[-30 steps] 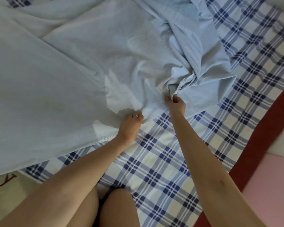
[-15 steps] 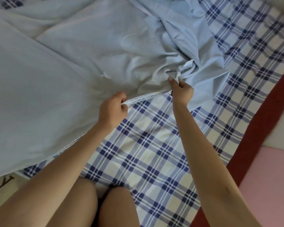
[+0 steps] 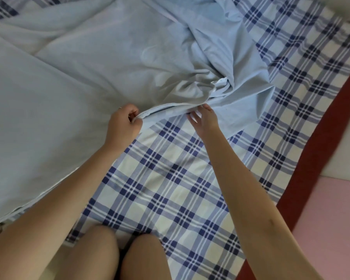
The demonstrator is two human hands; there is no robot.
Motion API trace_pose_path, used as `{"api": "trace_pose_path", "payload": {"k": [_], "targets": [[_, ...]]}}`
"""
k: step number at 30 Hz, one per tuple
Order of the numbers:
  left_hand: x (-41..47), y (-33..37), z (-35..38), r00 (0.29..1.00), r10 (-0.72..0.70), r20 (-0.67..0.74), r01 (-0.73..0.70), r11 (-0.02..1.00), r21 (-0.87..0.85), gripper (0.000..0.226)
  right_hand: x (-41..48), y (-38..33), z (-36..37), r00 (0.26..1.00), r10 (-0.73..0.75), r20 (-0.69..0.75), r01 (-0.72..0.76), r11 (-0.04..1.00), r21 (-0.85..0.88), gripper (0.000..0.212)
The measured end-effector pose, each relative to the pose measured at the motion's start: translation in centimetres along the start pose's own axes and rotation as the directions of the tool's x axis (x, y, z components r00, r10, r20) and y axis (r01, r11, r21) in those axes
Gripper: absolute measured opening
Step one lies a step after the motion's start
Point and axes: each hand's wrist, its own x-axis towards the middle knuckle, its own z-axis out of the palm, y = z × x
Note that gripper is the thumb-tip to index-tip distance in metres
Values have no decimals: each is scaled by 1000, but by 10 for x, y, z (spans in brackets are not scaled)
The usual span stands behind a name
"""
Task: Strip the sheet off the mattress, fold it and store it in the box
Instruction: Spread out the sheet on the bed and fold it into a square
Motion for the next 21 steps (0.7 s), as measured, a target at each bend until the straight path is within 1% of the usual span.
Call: {"api": "trace_pose_path", "payload": {"k": [1,3,5,7,9,10,12,15,17,19,20,21], "targets": [[1,-2,-1,1000,-3,11,3,1000,-1,9,0,4,5,1000,13,-9,-12,999,33,19],[4,-5,-1,1000,-13,17,13,1000,8,11,-1,12,13,996,18,-87,-15,999,45,26],[5,-5,-1,1000,-11,21,11,1000,15,11,-1,16,17,987,70,-148,-59,995,77,20],[6,-4,-2,1000,-8,21,8,1000,22,11,-1,15,22,987,94,-133,-78,990,120,10],[6,-4,-2,1000,-11,16,11,1000,19,12,2,11,27,992,52,-115,-40,994,98,7],[6,-3,-3,1000,-12,14,12,1000,17,13,3,9,30,994,34,-106,-26,997,75,8],[5,-3,-3,1000,-10,19,10,1000,24,12,6,3,36,995,58,-76,-51,995,81,8],[2,-3,-1,999,-6,39,5,999,36,9,10,-7,40,992,113,-50,-104,982,160,8],[0,-2,-1,999,4,49,-6,999,43,7,13,-13,40,994,102,-43,-90,969,229,14],[-1,-3,-2,999,4,45,-6,999,37,8,14,-14,40,993,57,-100,-33,975,221,17],[0,-4,-2,999,4,41,-5,999,32,8,13,-12,37,987,33,-156,-6,985,173,18],[0,-4,-2,999,6,40,-7,1000,28,9,12,-9,33,973,-3,-231,23,996,85,17]]}}
